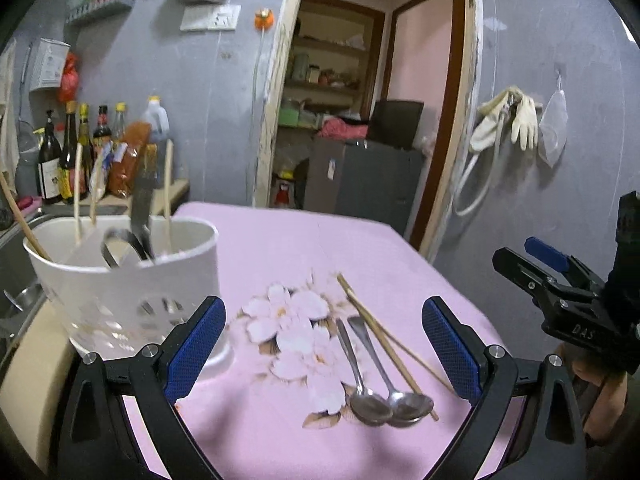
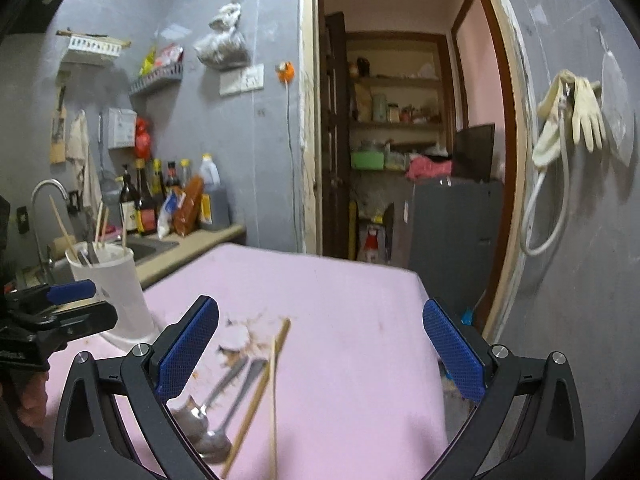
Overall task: Organize utensils
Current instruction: 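Move both open tools back over the remaining utensils on the table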
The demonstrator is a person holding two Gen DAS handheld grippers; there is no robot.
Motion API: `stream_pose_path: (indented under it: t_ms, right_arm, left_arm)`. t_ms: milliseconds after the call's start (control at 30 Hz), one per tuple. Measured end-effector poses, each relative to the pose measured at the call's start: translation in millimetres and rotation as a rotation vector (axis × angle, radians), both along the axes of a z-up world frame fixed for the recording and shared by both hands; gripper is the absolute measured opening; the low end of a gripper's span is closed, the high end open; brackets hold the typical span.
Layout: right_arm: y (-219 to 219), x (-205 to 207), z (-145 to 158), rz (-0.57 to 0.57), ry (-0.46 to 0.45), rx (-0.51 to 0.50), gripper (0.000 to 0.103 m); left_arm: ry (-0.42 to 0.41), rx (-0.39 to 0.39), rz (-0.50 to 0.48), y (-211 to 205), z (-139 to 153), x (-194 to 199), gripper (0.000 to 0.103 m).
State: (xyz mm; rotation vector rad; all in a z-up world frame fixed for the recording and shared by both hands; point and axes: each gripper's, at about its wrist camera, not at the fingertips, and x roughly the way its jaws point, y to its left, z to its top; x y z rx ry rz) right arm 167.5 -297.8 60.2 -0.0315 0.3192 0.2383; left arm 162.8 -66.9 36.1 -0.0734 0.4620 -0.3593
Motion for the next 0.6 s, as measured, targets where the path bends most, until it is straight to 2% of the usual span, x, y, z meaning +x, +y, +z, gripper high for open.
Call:
stream_pose_path:
  t_ms: [133,167,200,367,400,500,600]
  right_arm:
    - [-4,6,-12,0.007,0.047,0.005,0.099]
    - [-5,8,-15,0.011,0.059,0.006,0.098]
    - [-6,9,-18,0.018,0.075,0.007,0.093]
    - [-7,20,-30,0.074,0.155,0.007,0.069]
    - [-6,23,-32,0.086,0.174,0.004,0.062]
    - [-3,31,-38,0.132,0.236,-0.002,0.043]
    - [4,39,-42,0.176,0.295,-0.015,0.034]
  left_arm:
    - [0.033,0.031,-0.035,-9,-10,3,0.095]
    - [0.041,0.038,-0.043,-11,-11,4,0.092]
    - [0.055,0.050,-0.059,-14,-13,6,0.090]
    - [0.161,0.095,-0.141,-27,-27,25,0.064]
    - [0.192,0.096,-0.158,-29,-30,30,0.062]
    - [0.294,0.065,-0.217,-29,-38,47,0.050]
    - [0.380,0.050,-0.245,-29,-47,60,0.038]
